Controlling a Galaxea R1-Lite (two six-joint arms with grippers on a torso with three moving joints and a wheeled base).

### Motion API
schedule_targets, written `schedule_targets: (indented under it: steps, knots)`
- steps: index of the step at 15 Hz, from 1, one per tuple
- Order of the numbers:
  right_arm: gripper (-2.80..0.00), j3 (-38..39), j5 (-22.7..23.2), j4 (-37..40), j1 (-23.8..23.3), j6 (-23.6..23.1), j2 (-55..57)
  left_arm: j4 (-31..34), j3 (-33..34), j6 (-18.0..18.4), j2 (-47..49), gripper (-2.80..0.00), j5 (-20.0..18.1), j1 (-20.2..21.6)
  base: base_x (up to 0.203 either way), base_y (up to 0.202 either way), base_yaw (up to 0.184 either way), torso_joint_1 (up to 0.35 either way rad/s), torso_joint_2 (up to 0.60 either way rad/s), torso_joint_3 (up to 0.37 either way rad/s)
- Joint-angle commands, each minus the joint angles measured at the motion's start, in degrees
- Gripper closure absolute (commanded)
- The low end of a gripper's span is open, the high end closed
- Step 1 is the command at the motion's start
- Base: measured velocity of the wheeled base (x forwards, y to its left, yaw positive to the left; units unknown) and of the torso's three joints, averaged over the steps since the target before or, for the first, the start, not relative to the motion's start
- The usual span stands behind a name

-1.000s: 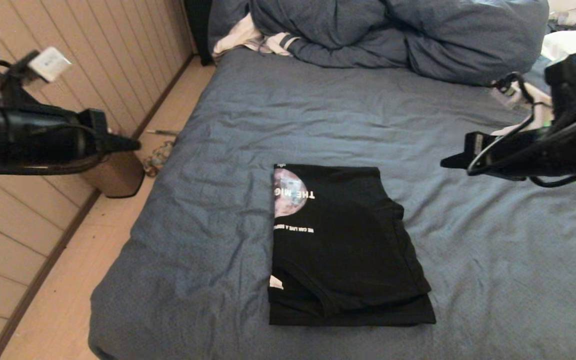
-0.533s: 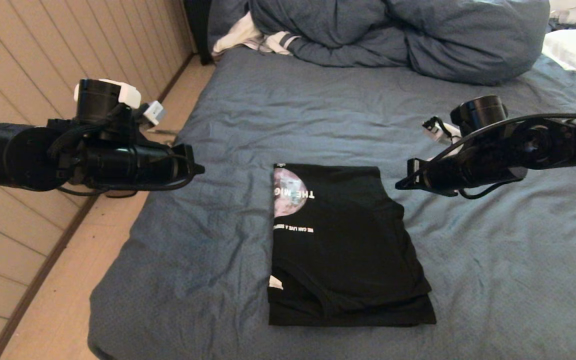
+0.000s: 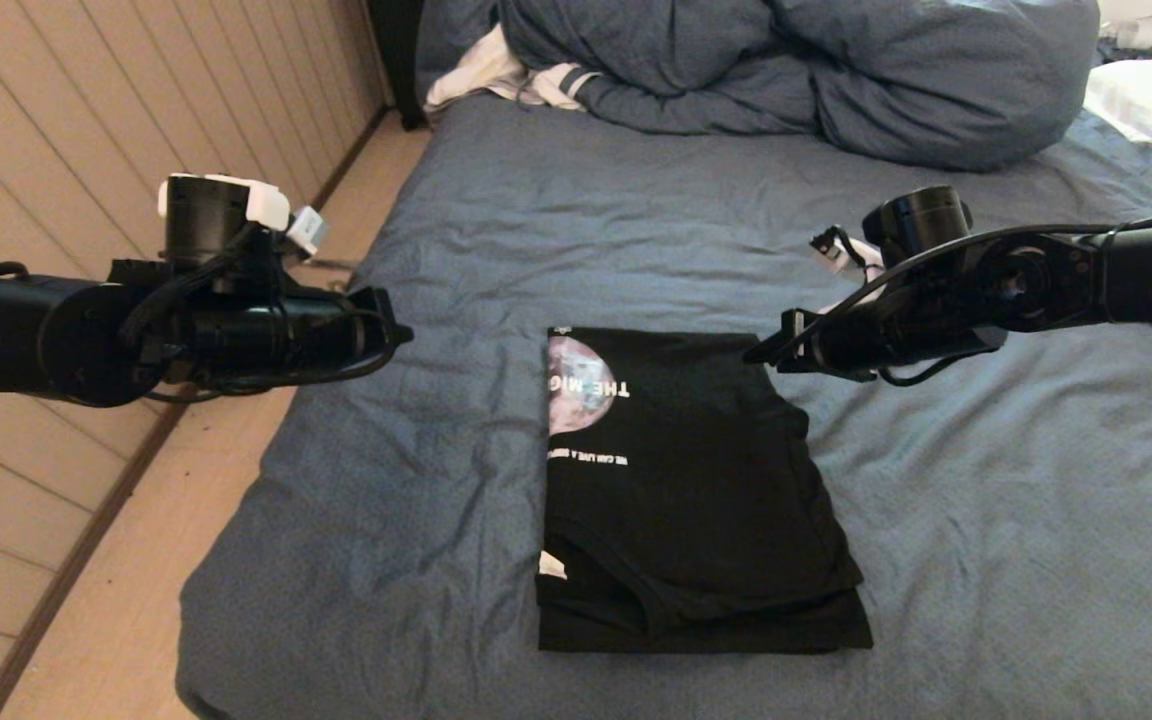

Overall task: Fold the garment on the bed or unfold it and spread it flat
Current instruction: Unford the black T-shirt

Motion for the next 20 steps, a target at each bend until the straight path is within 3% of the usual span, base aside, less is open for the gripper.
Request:
schedule_targets:
  steps: [1, 8, 9, 20]
  knots:
    - [-2.8, -1.23, 0.0, 0.17, 1.01, 0.16, 0.98, -0.61, 0.63, -0.15, -0.9, 0.0, -0.08, 0.0, 0.0, 0.0, 0.0, 0.0, 0.0, 0.0]
    - [-2.8, -5.08, -0.11, 0.03, 1.91, -0.45, 6.71, -3.14, 2.41, -0.15, -0.18, 0.0, -0.08, -0.09, 0.0, 0.0, 0.0, 0.0, 0.0, 0.0]
    - [0.0, -5.68, -0.25, 0.0, 2.14, -0.5, 7.29, -3.14, 2.49, -0.15, -0.09, 0.0, -0.17, -0.09, 0.0, 0.0, 0.0, 0.0, 0.0, 0.0]
    - [0.0, -8.69, -0.79, -5.7, 5.1, -1.08, 6.36, -7.16, 5.47, 0.47, 1.14, 0.0, 0.09, -1.75, 0.0, 0.0, 0.0, 0.0, 0.0, 0.0]
